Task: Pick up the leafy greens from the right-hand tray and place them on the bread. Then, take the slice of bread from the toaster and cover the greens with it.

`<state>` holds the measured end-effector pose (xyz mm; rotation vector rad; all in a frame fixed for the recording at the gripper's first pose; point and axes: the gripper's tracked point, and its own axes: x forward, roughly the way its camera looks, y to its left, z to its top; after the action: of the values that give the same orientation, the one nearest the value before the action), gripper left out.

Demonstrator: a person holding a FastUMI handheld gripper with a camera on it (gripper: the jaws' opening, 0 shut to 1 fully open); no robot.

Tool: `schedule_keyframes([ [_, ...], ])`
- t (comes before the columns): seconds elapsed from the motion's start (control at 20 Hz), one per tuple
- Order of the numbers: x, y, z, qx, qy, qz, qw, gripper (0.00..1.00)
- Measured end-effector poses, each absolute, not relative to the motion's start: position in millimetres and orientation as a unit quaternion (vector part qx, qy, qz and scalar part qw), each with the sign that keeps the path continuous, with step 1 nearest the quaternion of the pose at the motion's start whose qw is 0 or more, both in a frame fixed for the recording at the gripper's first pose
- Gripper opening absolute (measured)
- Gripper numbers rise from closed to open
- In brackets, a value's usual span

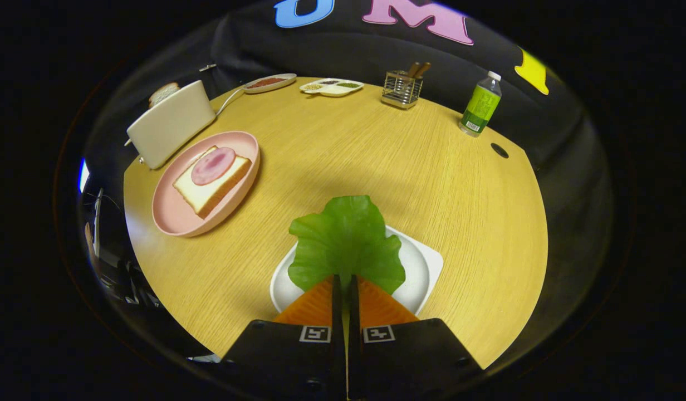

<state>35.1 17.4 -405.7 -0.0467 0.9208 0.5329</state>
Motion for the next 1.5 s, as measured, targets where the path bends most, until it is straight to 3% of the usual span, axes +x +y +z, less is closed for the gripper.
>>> schedule_keyframes([
  [0.3, 34.0, 39.9, -315.7, 0.013, 0.363, 0.260, 0.895, 0.06],
  [0.7, 28.8, 122.3, -246.0, 0.025, 0.321, 0.307, 0.896, 0.06],
  [1.4, 40.5, 237.4, -273.2, 0.036, 0.367, 0.336, 0.867, 0.06],
  [1.45, 48.7, 237.2, -281.4, 0.032, 0.371, 0.323, 0.870, 0.13],
  [1.5, 54.6, 236.1, -288.0, 0.029, 0.378, 0.310, 0.872, 0.30],
])
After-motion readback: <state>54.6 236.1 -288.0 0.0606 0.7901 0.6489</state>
